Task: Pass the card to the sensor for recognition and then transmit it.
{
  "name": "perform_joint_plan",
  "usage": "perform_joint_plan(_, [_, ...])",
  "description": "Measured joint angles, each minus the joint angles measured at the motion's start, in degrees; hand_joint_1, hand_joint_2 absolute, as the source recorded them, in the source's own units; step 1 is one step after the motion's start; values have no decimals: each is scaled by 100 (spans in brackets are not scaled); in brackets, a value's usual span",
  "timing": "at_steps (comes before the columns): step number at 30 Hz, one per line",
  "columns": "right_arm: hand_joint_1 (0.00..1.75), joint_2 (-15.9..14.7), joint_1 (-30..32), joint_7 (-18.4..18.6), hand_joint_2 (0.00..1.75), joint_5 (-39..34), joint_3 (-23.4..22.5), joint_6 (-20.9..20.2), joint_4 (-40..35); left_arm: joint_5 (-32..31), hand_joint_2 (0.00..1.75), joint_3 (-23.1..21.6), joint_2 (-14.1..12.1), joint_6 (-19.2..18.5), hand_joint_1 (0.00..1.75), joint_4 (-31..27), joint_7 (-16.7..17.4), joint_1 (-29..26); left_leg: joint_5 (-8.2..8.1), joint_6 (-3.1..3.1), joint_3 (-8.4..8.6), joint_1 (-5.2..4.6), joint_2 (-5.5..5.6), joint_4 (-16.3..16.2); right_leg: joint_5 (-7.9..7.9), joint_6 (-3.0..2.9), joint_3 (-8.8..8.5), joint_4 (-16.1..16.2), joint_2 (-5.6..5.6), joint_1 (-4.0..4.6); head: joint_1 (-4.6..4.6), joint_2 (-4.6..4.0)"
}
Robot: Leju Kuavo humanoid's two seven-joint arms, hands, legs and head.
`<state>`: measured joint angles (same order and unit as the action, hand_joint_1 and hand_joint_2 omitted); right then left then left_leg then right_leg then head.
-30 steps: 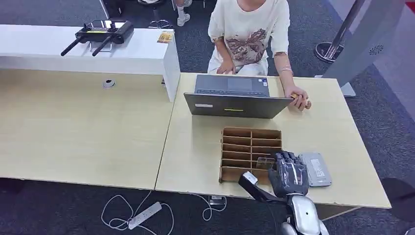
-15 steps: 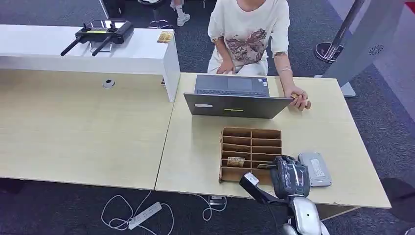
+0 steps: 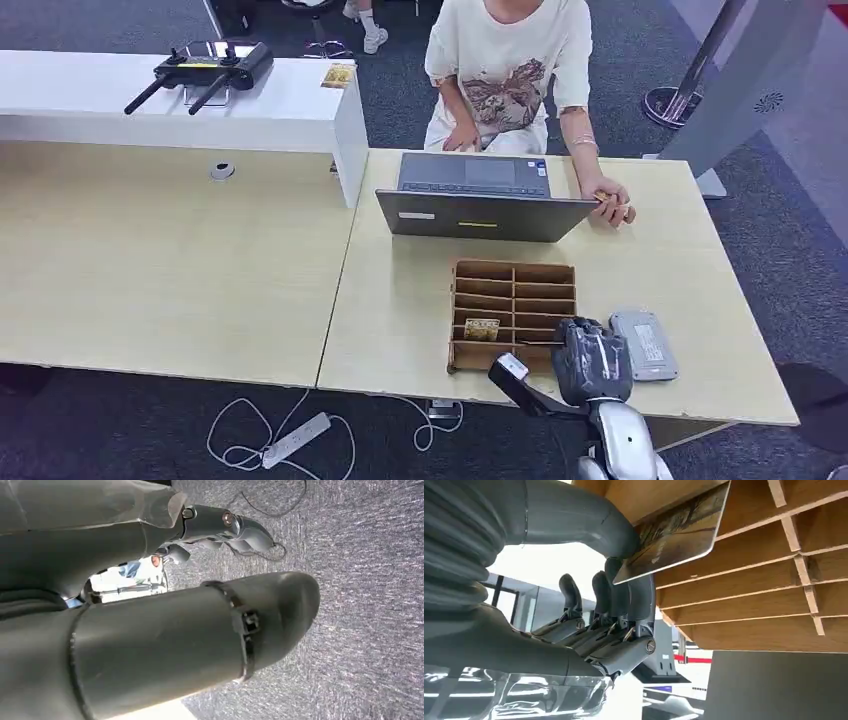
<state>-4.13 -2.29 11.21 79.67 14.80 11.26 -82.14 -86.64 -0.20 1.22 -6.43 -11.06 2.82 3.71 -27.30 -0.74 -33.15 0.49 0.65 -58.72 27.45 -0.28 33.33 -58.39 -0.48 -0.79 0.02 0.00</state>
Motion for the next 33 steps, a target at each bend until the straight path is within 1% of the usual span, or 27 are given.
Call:
perform_joint_plan(2, [134,0,-9,-59,175,-124,-2,22,15,0,0,-22,0,0,0,0,-24,3,0,0,0,0,0,0,0,0,0,0,0,0,0,0])
perform_joint_plan(3, [133,0,-16,-123,175,-237,-2,24,24,0,0,-28,0,0,0,0,-26,4,0,0,0,0,0,0,0,0,0,0,0,0,0,0])
perform_joint_plan(6, [134,-2,-26,-368,175,-615,-4,15,24,0,0,-39,0,0,0,0,-31,7,0,0,-1,0,0,0,0,0,1,0,0,0,0,0])
perform_joint_plan(9, [136,-2,-35,-472,175,-779,-11,13,24,0,0,-50,0,0,0,0,-31,9,0,0,-1,0,0,0,0,0,1,0,0,0,0,0])
perform_joint_plan(13, [136,-2,-37,-509,175,-807,-17,7,24,0,0,-57,-2,-17,0,0,-31,14,0,0,-1,0,0,0,0,0,1,0,0,0,0,0])
perform_joint_plan(15, [140,-2,-37,-522,175,-817,-20,7,24,0,0,-59,-2,-18,0,0,-31,14,0,0,-1,0,0,0,0,0,1,0,0,0,0,0])
perform_joint_plan(18, [138,-2,-39,-525,175,-853,-22,7,24,0,0,-61,-2,-20,0,0,-31,14,0,0,-1,0,0,0,0,0,1,0,0,0,0,0])
perform_joint_plan(22, [152,-2,-39,-531,175,-877,-22,4,24,0,0,-66,0,-20,0,0,-31,15,0,0,-1,0,0,0,0,0,1,0,0,0,0,0])
perform_joint_plan(23, [154,-2,-39,-531,175,-879,-22,4,24,0,0,-68,-2,-20,0,0,-31,15,0,0,-1,0,0,0,0,0,1,0,0,0,0,0])
perform_joint_plan(24, [150,-4,-39,-533,175,-888,-22,4,24,0,0,-72,0,-20,0,0,-31,15,0,0,-1,0,0,0,0,0,1,0,0,0,0,0])
perform_joint_plan(30, [164,-4,-37,-540,175,-894,-22,7,4,0,0,-140,-2,-24,0,0,-31,28,0,0,-1,0,0,0,0,0,1,0,0,0,0,0])
perform_joint_plan(33, [166,-4,-35,-538,175,-894,-22,7,-9,0,0,-173,-2,-22,0,0,-31,35,0,0,-1,0,0,0,0,0,1,0,0,0,0,0])
